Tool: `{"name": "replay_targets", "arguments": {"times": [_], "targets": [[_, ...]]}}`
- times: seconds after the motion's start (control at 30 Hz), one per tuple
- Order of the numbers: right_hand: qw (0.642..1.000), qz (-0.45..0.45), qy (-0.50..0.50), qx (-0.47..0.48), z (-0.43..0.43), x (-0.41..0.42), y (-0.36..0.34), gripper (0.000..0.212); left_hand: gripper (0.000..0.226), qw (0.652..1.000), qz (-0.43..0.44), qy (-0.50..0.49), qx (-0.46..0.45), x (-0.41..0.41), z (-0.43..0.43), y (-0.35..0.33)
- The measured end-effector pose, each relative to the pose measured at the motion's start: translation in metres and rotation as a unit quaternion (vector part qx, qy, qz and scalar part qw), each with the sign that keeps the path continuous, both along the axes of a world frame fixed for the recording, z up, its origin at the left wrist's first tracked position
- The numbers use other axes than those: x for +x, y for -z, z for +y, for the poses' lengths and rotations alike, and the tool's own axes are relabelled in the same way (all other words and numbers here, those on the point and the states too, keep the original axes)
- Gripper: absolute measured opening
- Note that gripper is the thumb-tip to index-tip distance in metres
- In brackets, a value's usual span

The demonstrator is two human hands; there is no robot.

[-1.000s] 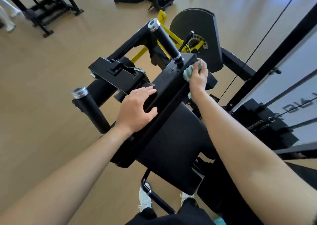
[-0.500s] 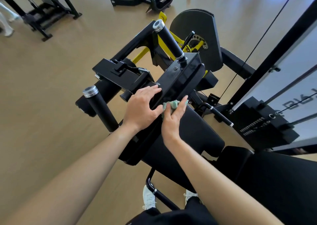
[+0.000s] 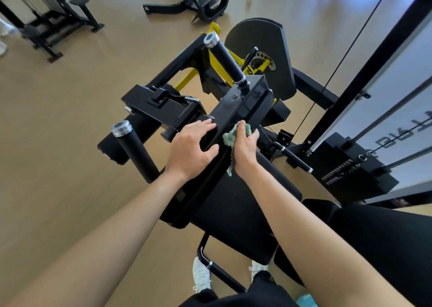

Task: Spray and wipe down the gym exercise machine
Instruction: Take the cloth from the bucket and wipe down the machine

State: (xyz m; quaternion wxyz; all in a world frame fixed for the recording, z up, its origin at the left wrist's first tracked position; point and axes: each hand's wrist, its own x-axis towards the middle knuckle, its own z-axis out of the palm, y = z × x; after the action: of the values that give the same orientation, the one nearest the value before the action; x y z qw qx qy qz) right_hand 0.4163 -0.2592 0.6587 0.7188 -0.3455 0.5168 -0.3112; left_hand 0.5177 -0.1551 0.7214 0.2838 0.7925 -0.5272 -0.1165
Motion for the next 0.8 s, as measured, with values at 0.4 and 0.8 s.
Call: {"name": "replay_targets", "arguments": {"times": [0.4, 0.8], "targets": [[0.994, -0.060, -0.028, 0.082, 0.104, -0.008, -0.004, 0.085, 0.054, 0.998, -0.046, 0.021, -0.022, 0.000, 0.002, 0.004], [0.990, -0.092, -0.103, 0.041, 0.204, -0.025, -0.008, 0.037, 0.023, 0.979, 0.103, 0.051, -0.168, -0.032, 0.146, -0.008]]}}
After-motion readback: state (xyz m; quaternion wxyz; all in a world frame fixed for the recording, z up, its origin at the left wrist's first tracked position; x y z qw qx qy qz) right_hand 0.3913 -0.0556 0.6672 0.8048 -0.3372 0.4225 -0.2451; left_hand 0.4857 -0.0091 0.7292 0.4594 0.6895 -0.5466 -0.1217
